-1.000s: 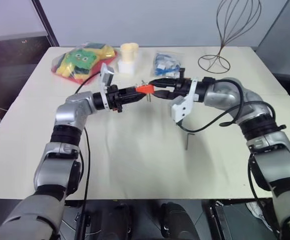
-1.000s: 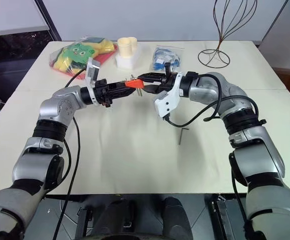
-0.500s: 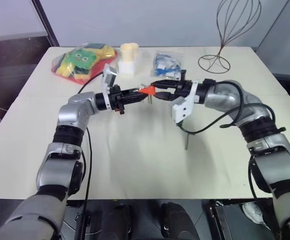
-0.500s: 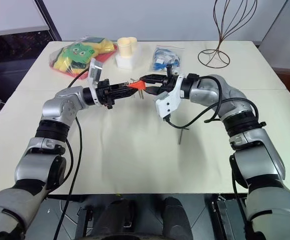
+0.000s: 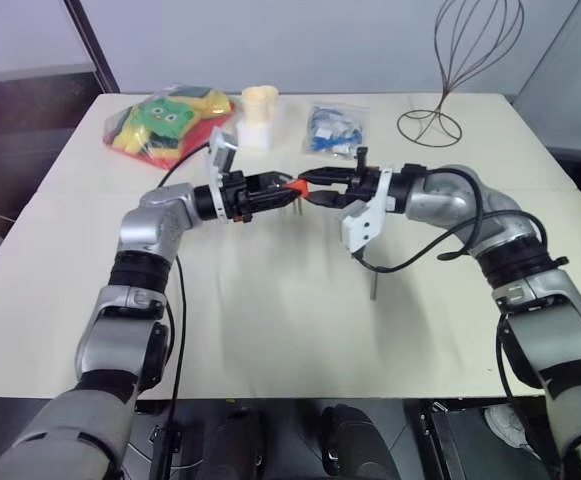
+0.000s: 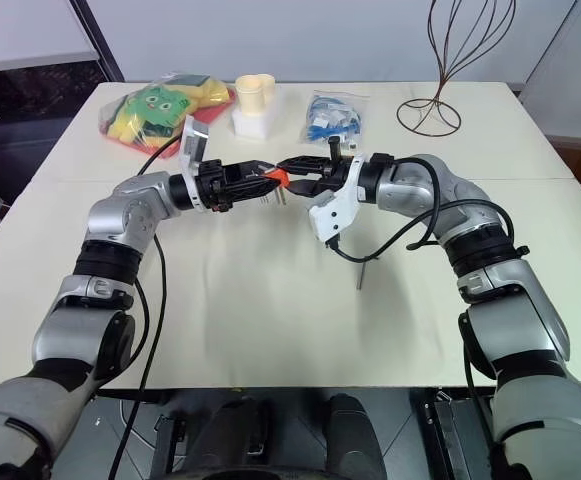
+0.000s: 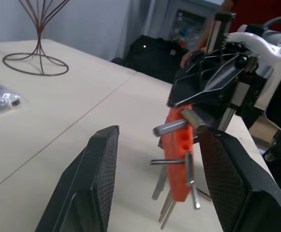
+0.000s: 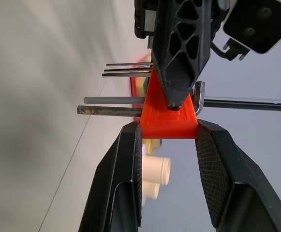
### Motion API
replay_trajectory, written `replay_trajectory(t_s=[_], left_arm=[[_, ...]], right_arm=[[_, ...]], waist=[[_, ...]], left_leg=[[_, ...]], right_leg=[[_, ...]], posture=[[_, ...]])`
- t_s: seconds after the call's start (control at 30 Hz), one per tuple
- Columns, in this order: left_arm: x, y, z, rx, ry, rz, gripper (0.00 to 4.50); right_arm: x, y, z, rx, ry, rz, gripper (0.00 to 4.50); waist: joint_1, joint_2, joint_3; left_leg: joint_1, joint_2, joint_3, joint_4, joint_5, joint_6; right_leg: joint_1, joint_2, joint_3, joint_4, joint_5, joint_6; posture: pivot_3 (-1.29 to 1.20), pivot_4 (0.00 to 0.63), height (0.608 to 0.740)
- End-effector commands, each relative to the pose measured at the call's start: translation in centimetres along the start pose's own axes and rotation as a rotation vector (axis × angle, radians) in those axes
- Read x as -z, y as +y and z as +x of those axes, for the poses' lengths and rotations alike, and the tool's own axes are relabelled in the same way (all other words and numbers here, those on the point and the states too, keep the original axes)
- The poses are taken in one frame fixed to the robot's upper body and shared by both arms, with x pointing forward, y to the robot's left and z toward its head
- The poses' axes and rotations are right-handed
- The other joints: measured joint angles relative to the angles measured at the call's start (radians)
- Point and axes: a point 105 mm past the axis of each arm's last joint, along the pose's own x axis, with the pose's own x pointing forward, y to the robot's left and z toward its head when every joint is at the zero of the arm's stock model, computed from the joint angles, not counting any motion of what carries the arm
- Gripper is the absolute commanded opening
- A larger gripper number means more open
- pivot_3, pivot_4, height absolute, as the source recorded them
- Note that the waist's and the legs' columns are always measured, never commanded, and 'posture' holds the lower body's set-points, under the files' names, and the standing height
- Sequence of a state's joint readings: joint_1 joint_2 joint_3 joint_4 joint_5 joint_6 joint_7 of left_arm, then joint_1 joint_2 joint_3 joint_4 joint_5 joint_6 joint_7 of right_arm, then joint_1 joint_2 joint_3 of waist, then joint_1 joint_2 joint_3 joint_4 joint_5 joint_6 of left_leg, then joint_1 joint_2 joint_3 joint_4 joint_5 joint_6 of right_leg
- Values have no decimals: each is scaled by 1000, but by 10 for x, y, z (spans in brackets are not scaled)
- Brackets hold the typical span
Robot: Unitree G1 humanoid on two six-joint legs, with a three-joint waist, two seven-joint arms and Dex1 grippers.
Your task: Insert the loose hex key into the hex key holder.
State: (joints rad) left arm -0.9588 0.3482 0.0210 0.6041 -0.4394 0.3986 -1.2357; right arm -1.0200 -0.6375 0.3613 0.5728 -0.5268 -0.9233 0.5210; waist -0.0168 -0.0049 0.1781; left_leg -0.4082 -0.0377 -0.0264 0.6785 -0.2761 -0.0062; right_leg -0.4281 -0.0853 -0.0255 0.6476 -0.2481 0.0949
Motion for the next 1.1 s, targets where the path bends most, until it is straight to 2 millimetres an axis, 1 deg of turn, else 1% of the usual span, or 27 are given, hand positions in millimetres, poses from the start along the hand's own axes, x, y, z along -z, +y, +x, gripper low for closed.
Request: replay_trajectory(t_s=[0.03, 0.17, 0.2, 0.27, 0.3, 0.33, 0.37, 0.4, 0.47, 0.67, 0.7, 0.73, 0.83, 0.87, 0.93, 1.0, 1.03, 1.1], left_arm=[[-11, -4, 3, 16, -21, 55, 2636], [-11, -5, 4, 22, -25, 51, 2636], [-11, -5, 5, 24, -28, 50, 2401], [-11, -6, 5, 26, -34, 46, 1725], [-11, -6, 5, 27, -36, 45, 1299], [-11, -6, 6, 27, -36, 45, 720], [-11, -7, 6, 28, -37, 45, 270], [-11, -7, 6, 30, -38, 44, 130], [-11, -7, 6, 30, -38, 44, 17], [-11, -5, 5, 12, -28, 59, 17], [-11, -5, 5, 9, -29, 61, 0], [-12, -5, 5, 7, -29, 63, 0], [-12, -4, 4, 0, -29, 67, 0], [-12, -4, 4, -2, -29, 68, 0], [-12, -4, 3, -6, -25, 75, 0], [-12, -4, -1, -11, -8, 100, 0], [-12, -5, -3, -12, 0, 116, 0], [-14, -7, -9, -12, 25, 168, 0]], right_arm=[[-5, -17, 0, 67, -23, -19, 1023], [-6, -17, 0, 70, -24, -17, 1023], [-6, -18, 0, 73, -24, -17, 1023], [-7, -19, 1, 76, -26, -18, 1023], [-7, -19, 1, 77, -27, -18, 1023], [-8, -19, 1, 76, -28, -18, 1023], [-8, -18, 1, 76, -28, -18, 1023], [-8, -18, 1, 75, -28, -17, 1023], [-8, -18, 1, 74, -27, -17, 1023], [-9, -15, -2, 62, -31, 22, 1023], [-9, -15, -2, 66, -35, 30, 2084], [-10, -15, -3, 67, -40, 36, 2492], [-12, -18, -4, 74, -43, 35, 4062], [-12, -18, -4, 75, -39, 31, 4450], [-9, -15, -8, 52, -14, 30, 4450], [-1, -6, -19, 7, 39, 60, 4450], [6, -1, -26, -10, 81, 103, 4450], [30, 10, -47, -14, 238, 309, 4450]], waist=[[0, 0, 0], [0, 0, 0], [0, 0, 0], [0, 0, 0], [0, 0, 0], [1, 0, 0], [0, 0, 0], [0, 0, 0], [0, 0, 0], [0, 0, 0], [0, 0, 0], [0, 0, 0], [0, 0, 0], [0, 0, 0], [0, 0, 0], [4, 0, 0], [5, 0, 0], [6, 0, 0]], left_leg=[[0, 0, 0, 0, 0, 0], [0, 0, 0, 0, 0, 0], [0, 0, 0, 0, 0, 0], [0, 0, 0, 0, 0, 0], [0, 0, 0, 0, 0, 0], [0, 0, 0, 0, 0, 0], [0, 0, 0, 0, 0, 0], [0, 0, 0, 0, 0, 0], [0, 0, 0, 0, 0, 0], [0, 0, 0, 0, 0, 0], [0, 0, 0, 0, 0, 0], [0, 0, 0, 0, 0, 0], [0, 0, 0, 0, 0, 0], [0, 0, 0, 0, 0, 0], [0, 0, 0, 0, 0, 0], [0, 0, 0, 0, 0, 0], [0, 0, 0, 0, 0, 0], [0, 0, -1, 0, 0, 0]], right_leg=[[0, 0, 0, 0, 0, 0], [0, 0, 0, 0, 0, 0], [0, 0, 0, 0, 0, 0], [0, 0, 0, 0, 0, 0], [0, 0, 0, 0, 0, 0], [0, 0, 0, 0, 0, 0], [0, 0, 0, 0, 0, 0], [0, 0, 0, 0, 0, 0], [0, 0, 0, 0, 0, 0], [0, 0, 0, 0, 0, 0], [0, 0, 0, 0, 0, 0], [0, 0, 0, 0, 0, 0], [0, 0, 0, 0, 0, 0], [0, 0, 0, 0, 0, 0], [0, 0, 0, 0, 0, 0], [0, 0, 0, 0, 0, 0], [0, 0, 0, 0, 0, 0], [2, 0, 0, 0, 0, 0]], posture=[[0, 150, 740], [0, 150, 740], [0, 150, 740], [0, 150, 740], [0, 150, 740], [0, 150, 740], [0, 150, 740], [0, 150, 740], [0, 150, 740], [0, 150, 740], [0, 150, 740], [0, 150, 740], [0, 150, 740], [0, 150, 740], [0, 150, 740], [0, 150, 740], [0, 150, 740], [0, 150, 740]])
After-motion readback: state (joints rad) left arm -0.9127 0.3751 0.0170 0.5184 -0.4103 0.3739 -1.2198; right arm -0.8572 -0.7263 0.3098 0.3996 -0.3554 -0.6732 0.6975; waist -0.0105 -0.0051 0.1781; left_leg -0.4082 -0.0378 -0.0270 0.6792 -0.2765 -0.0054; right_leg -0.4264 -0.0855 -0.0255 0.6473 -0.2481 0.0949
